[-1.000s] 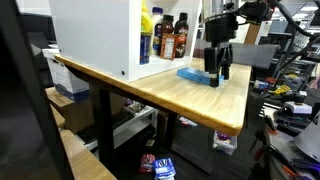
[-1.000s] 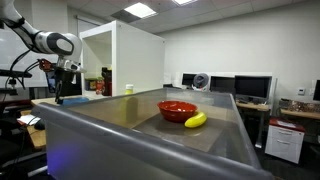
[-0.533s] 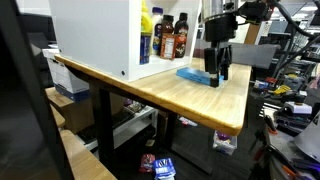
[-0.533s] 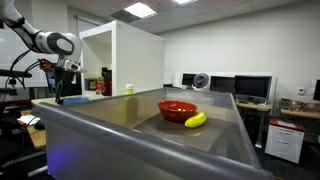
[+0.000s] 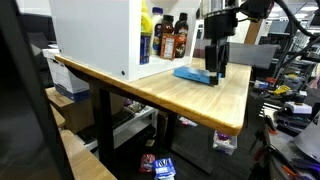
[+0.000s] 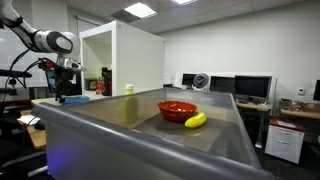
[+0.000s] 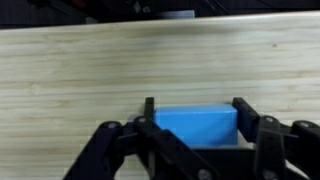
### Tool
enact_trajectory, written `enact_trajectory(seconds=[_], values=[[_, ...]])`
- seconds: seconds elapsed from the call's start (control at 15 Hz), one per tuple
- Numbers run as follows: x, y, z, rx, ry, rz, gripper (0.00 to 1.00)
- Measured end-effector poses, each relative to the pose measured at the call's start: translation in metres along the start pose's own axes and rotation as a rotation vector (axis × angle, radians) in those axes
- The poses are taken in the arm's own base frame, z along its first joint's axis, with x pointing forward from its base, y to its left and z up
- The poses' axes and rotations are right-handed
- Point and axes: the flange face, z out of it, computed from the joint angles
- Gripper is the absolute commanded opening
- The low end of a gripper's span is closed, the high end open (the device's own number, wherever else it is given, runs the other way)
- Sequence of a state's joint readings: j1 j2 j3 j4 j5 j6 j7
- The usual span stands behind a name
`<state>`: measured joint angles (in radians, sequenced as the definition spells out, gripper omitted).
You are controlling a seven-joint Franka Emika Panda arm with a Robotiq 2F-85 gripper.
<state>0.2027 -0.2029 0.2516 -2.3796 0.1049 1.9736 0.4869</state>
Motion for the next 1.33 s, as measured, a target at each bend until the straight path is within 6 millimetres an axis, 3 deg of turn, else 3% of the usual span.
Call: enact_trajectory(seconds=[0.6,1.33], values=[[0.007,-0.012,-0.036,-0.036,0.104,-0.061,0.52],[0.006,-0.019,-0.046,-0.044,0.137,-0.091,0.52]])
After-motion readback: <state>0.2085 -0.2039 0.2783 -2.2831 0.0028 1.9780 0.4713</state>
